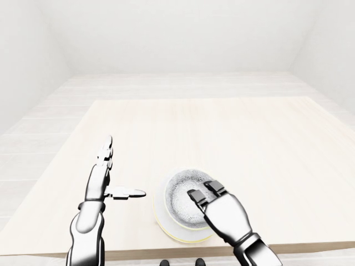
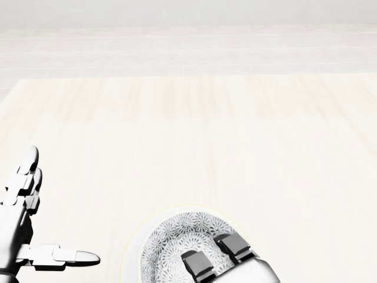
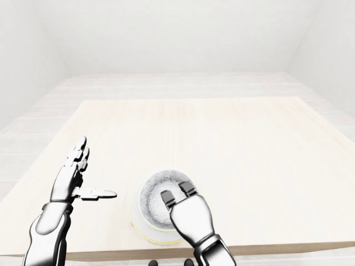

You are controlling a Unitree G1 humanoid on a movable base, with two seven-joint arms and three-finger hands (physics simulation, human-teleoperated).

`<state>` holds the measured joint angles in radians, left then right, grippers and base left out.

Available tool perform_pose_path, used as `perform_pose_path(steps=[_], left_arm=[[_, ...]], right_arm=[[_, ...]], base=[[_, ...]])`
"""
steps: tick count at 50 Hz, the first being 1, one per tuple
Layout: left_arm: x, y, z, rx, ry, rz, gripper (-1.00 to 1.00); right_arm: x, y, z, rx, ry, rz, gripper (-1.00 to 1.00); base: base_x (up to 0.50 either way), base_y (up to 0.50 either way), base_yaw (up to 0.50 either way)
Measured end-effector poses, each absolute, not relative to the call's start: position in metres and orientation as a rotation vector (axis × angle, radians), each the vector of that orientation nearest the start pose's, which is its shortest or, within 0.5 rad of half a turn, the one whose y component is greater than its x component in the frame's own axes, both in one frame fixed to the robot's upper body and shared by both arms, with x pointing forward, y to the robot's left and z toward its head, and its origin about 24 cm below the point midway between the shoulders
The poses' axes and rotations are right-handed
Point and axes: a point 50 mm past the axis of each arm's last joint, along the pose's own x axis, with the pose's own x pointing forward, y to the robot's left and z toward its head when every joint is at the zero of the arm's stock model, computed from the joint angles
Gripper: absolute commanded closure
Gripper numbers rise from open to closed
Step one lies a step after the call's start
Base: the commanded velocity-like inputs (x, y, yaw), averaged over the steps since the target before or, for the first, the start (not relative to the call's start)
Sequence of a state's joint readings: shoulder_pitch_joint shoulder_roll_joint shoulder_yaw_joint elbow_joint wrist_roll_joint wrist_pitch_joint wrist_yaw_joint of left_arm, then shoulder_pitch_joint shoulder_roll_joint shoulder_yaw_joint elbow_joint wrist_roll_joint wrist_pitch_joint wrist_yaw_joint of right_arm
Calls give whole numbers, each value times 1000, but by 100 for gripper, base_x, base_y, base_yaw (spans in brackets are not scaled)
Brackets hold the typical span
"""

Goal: Put the bowl on the plate.

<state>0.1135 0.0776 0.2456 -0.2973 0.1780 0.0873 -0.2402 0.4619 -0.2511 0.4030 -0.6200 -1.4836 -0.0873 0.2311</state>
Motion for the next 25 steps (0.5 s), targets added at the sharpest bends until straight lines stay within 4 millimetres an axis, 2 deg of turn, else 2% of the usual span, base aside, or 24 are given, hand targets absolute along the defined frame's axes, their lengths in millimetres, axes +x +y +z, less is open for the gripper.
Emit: perform_pose_path(steps=[25], left_arm=[[224, 215, 79, 302, -46, 47, -100]], right_arm=[[137, -113, 78, -1578, -183, 404, -49]], base=[[0, 0, 0]])
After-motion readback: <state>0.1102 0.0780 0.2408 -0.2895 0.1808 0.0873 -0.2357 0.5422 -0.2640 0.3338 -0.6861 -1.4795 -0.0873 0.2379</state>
